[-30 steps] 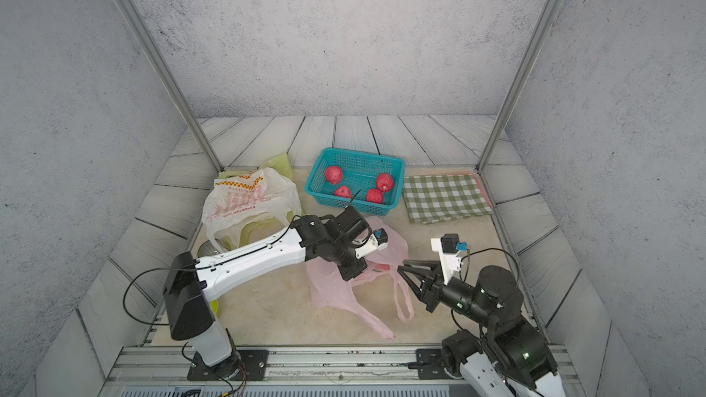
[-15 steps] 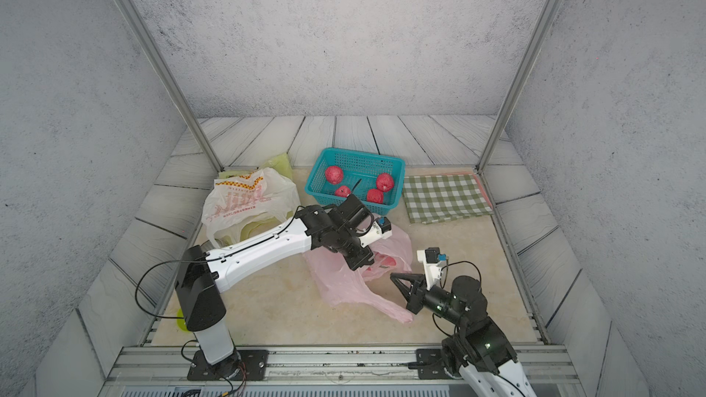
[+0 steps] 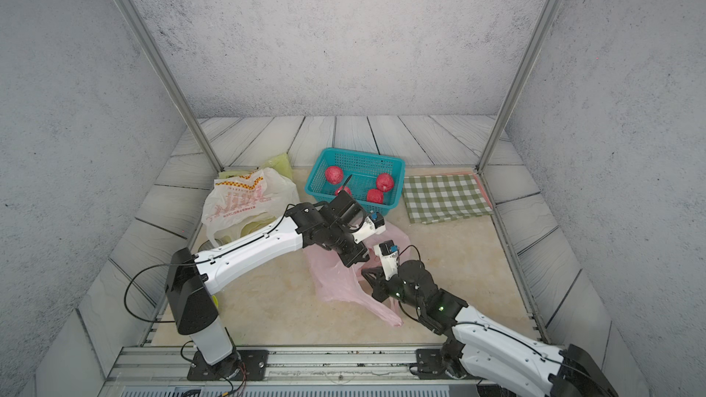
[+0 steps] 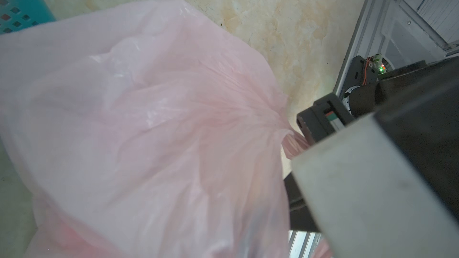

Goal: Untie the knot of a plastic bag & take out the apple
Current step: Untie the plastic bag at the center of the board.

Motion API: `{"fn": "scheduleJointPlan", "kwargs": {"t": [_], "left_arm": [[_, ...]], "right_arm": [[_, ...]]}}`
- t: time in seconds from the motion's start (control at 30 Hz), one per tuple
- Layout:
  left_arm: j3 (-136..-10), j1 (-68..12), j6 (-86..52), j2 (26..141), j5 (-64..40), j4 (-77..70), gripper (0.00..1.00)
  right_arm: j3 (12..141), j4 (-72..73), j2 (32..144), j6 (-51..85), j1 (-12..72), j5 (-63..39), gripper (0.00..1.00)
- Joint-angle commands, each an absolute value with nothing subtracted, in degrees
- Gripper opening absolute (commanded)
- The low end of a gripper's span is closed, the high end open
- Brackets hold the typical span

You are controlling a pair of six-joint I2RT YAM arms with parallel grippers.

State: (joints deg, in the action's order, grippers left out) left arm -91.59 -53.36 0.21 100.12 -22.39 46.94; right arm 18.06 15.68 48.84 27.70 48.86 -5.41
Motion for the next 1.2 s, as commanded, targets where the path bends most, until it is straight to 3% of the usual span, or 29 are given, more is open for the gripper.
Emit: {"fn": "scheduleJointPlan", "kwargs": {"t": [0.0, 0.27, 0.4, 0.57, 0.8, 1.17], "left_arm": [[-91.5, -52.2, -0.8, 98.7, -23.3, 46.6, 0.00], [-92.8, -49.9, -2.9, 97.7, -27.0, 45.9, 0.00], [-93.5, -48.6, -4.8, 96.8, -31.8, 44.4, 0.00], [-93.2, -46.9, -5.7, 95.4, -34.2, 44.0, 0.00], [-91.2, -43.9, -4.7, 92.9, -34.0, 44.7, 0.00], [-97.7, -40.8, 0.0, 91.9, -27.8, 52.0, 0.00]], "right_arm": [[16.3, 30.0, 50.8, 24.2, 51.6, 6.6, 0.00], [15.4, 44.5, 61.5, 22.2, 53.0, 12.3, 0.00], [14.9, 55.6, 73.9, 19.2, 53.1, 17.5, 0.00], [17.1, 65.0, 88.4, 18.3, 53.1, 17.0, 0.00], [19.3, 58.8, 97.4, 25.8, 53.1, 12.8, 0.00], [21.3, 33.0, 98.8, 36.2, 53.2, 6.1, 0.00]]}}
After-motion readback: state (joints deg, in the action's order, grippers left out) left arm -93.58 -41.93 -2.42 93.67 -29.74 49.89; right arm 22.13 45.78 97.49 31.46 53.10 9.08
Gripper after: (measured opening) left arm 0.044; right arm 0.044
